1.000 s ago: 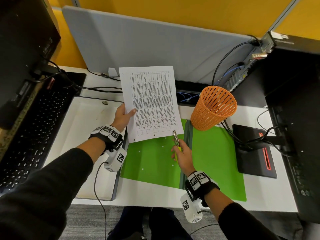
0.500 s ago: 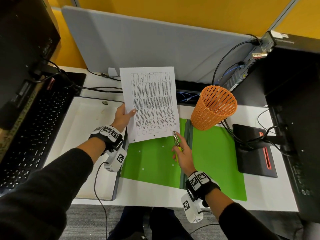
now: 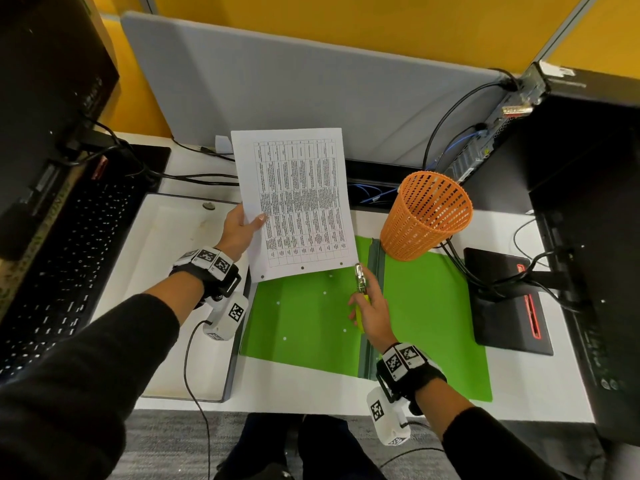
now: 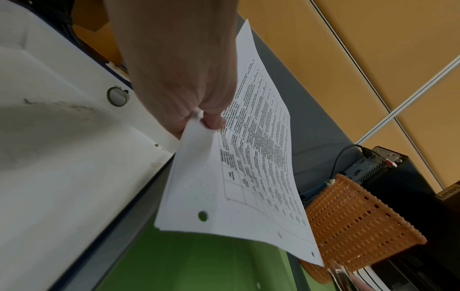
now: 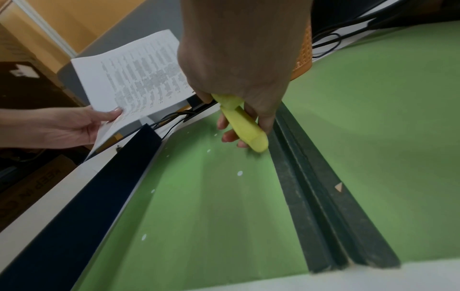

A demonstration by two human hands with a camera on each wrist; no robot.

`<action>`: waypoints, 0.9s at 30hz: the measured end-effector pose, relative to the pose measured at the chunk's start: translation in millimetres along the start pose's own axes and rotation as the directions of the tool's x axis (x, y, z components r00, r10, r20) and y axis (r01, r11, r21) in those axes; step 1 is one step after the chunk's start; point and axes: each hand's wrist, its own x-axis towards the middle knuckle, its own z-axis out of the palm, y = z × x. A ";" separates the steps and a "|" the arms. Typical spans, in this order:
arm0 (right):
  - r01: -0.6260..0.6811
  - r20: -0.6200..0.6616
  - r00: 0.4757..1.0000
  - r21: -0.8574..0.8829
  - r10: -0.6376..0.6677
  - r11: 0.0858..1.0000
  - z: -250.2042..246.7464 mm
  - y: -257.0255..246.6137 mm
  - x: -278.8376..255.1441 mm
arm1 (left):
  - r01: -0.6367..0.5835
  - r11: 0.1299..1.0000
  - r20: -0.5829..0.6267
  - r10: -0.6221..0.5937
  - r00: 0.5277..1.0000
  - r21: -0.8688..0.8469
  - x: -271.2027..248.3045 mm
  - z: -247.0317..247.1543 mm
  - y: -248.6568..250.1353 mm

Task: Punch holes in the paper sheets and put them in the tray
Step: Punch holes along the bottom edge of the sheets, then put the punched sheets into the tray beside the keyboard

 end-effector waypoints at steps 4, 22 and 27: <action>-0.078 -0.264 0.964 -0.174 0.030 0.982 -20.4 9.0 0.6 | -0.010 1.000 0.015 0.010 1.000 0.007 -3.0 -0.8 0.2; -0.379 -0.513 0.858 -0.658 -0.019 0.650 -64.3 17.1 11.5 | -0.037 0.999 0.073 0.036 0.997 0.019 -12.8 0.9 -3.1; 0.207 -0.177 0.951 -0.239 -0.252 0.949 -28.7 -51.2 33.8 | -0.024 1.000 0.115 0.023 0.993 0.005 -18.3 0.6 1.4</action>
